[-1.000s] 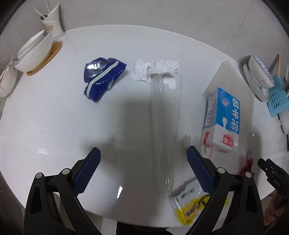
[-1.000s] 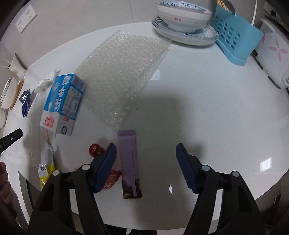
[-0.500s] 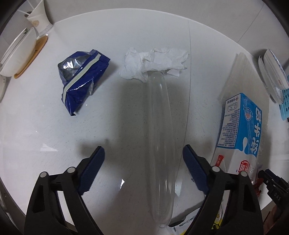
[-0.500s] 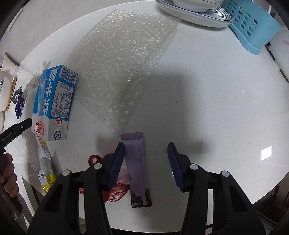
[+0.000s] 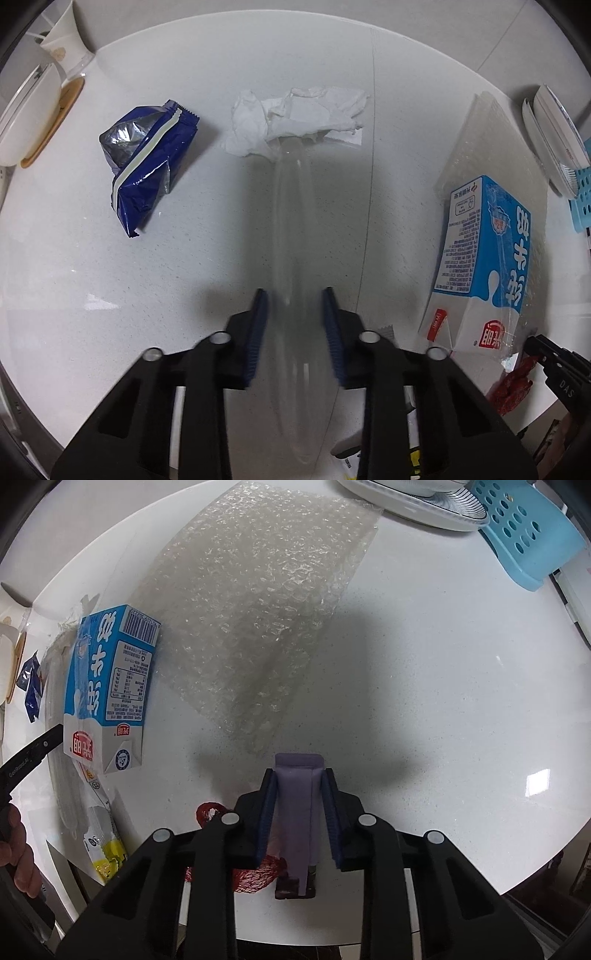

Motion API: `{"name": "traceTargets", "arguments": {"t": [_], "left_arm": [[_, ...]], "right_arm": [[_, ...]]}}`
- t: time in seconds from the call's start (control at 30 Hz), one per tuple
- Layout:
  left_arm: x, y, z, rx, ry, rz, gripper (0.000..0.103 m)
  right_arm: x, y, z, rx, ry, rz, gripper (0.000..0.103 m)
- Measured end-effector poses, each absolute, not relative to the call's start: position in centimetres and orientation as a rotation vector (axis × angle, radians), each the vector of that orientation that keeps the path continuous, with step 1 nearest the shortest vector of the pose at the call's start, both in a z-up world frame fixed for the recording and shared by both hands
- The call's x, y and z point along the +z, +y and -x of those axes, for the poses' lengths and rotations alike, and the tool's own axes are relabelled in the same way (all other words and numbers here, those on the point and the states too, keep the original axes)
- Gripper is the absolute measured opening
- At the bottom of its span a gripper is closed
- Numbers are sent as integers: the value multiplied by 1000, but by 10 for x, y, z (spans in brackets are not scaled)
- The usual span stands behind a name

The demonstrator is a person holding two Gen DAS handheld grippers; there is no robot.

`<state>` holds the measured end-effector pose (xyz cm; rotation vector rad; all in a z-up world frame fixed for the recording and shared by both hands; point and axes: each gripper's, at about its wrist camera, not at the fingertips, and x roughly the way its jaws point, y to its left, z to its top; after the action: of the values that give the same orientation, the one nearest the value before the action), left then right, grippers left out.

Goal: Collect trash
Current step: 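Grasp the clear plastic tube with the left gripper while the right gripper grasps the purple package, then lift the tube and purple package and carry them down over the bin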

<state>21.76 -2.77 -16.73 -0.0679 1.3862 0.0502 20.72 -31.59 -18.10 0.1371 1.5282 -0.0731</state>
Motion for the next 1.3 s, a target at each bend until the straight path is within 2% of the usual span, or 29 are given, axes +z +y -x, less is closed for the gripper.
{"name": "traceTargets", "arguments": {"t": [0.5, 1.3], "left_arm": [[-152, -25, -203, 50, 1347, 52, 25], [-95, -34, -114, 0, 1260, 36, 25]], "right_arm": [[-177, -337, -197, -98, 1501, -145, 21], [-99, -354, -146, -165, 1324, -86, 21]]}}
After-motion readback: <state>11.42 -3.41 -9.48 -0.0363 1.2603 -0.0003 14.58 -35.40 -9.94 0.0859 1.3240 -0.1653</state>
